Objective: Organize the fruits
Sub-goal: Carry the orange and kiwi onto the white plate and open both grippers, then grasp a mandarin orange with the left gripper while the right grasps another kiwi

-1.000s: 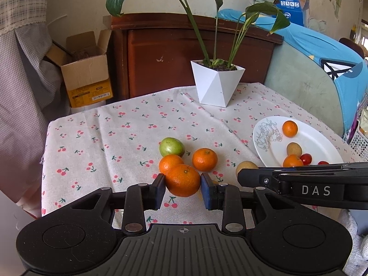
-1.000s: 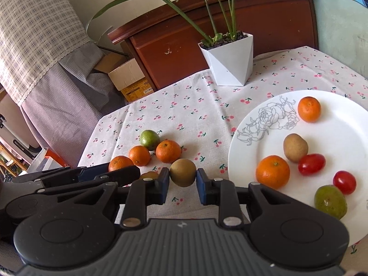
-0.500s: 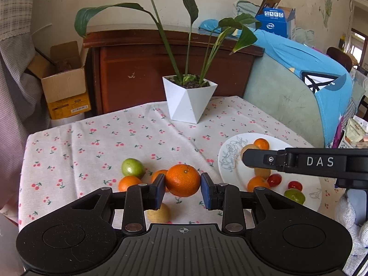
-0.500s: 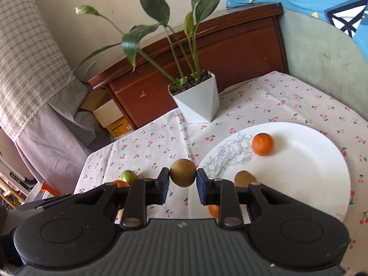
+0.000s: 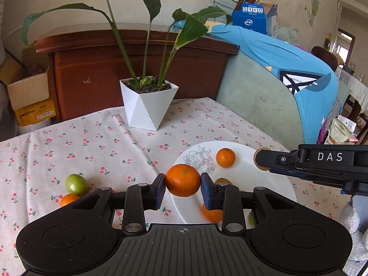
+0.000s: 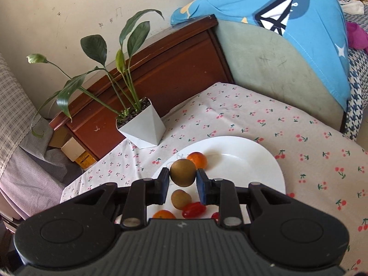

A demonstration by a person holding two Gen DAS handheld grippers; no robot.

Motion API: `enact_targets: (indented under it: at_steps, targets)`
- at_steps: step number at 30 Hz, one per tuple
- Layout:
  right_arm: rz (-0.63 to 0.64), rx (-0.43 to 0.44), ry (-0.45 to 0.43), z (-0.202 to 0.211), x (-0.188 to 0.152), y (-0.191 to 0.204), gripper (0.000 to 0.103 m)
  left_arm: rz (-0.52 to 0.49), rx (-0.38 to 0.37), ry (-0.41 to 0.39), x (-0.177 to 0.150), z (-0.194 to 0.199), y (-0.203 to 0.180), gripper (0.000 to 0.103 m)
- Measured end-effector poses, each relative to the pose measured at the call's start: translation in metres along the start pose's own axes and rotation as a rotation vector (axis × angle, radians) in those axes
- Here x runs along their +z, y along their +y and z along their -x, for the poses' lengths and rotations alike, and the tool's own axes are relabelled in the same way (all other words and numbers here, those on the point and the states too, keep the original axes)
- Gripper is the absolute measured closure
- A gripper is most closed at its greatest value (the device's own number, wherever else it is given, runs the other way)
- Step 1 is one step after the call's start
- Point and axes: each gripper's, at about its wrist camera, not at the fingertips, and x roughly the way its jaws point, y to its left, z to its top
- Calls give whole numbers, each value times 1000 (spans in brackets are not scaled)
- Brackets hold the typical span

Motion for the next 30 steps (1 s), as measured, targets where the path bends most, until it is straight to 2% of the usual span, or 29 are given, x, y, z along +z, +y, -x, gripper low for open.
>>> enact_targets:
  at_steps: [11, 20, 25, 28, 30]
  targets:
    - [-52, -49, 47, -6, -5, -11, 77, 12, -14, 38, -1, -27, -10, 73]
    - [-75, -76, 56, -9, -7, -15, 75, 7, -28, 37, -1, -30, -14, 73]
    - [-87, -70, 37, -6, -5, -15, 74, 12, -29, 30, 3, -22, -16, 69]
    - [-84, -60, 31, -5, -4, -14, 73, 9, -8, 33, 5, -17, -17, 61]
    - [-82, -49, 30, -5, -4, -12, 73, 12, 2, 40, 7, -13, -15, 61]
